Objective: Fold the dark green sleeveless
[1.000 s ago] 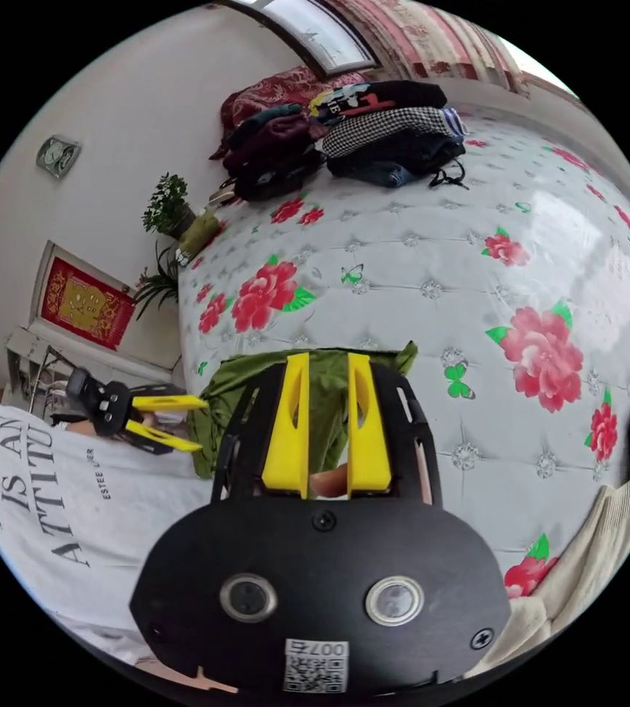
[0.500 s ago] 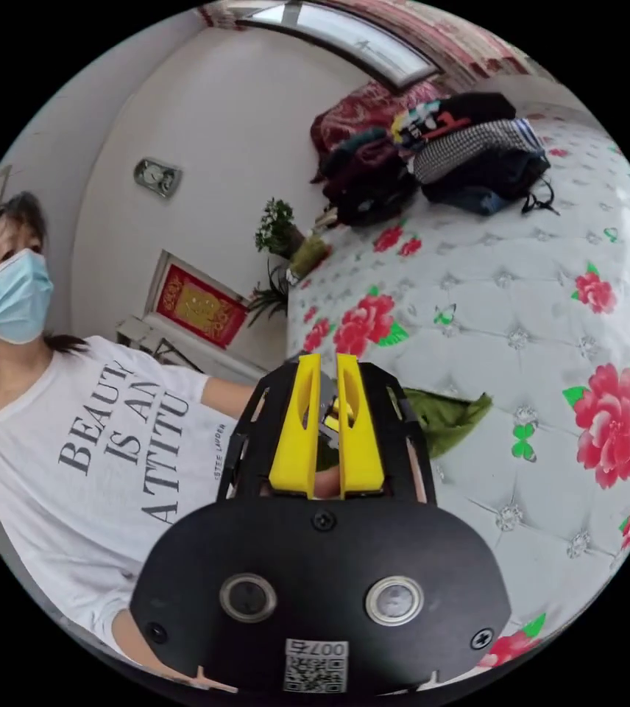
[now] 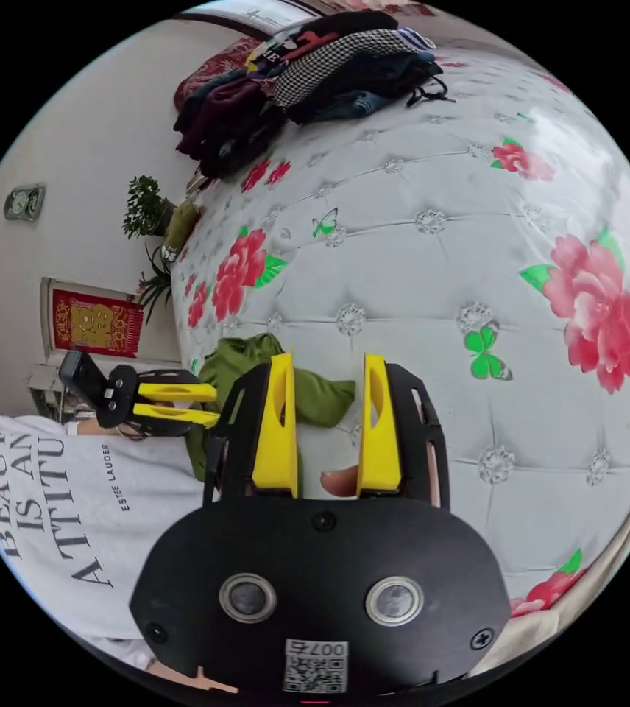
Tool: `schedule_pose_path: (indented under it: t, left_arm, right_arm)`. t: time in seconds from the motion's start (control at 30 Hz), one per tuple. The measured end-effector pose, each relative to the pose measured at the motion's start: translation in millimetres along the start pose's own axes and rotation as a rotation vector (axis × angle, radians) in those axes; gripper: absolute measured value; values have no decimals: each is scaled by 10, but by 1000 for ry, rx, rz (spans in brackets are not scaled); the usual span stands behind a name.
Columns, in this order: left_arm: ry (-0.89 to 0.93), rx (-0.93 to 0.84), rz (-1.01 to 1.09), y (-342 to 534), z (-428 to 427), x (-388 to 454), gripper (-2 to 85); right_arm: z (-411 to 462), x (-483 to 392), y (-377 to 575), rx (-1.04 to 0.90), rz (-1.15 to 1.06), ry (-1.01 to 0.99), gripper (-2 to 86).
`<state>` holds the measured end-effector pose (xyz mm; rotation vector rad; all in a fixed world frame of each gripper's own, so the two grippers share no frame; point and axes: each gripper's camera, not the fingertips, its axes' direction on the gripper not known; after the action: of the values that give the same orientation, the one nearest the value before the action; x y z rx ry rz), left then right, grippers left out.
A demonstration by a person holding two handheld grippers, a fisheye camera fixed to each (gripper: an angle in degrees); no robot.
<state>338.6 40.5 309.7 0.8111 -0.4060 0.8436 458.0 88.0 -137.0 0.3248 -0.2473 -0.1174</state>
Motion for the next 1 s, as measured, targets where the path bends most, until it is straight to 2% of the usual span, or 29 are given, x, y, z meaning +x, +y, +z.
schedule_pose_path:
  t: [0.1,0.23,0.43,0.53,0.6,0.77,0.9,1.0]
  left_arm:
    - [22,19,-35,112,-90,-158,101]
    - [23,65,-140,79,-215,-629,111]
    - [181,81,-280,-527,163,-1389,123]
    - [257,13,-390,-762,262,-1781,37]
    - [305,132,-390,-823,-190,-1978,-3]
    - [264,366,-276,-888,-1634,-2103,-9]
    - [139,577,-164,-790,-3040,-1907,-9]
    - [-50,776,-109,-336,-4304,-1503,-10]
  right_arm:
    - [-104,-16,236,6,-11,65,82]
    - [-57,69,211,-20,27,41,64]
    - [-17,-77,12,-8,45,7,15]
    - [-354,-322,-13,19,-11,24,3]
    - [-764,-480,-1,84,-40,65,1]
    - [-2301,-1018,118,374,-139,85,-2]
    - [-3663,-1908,431,685,-327,88,-2]
    - [-4409,-2562,919,911,-462,131,-2]
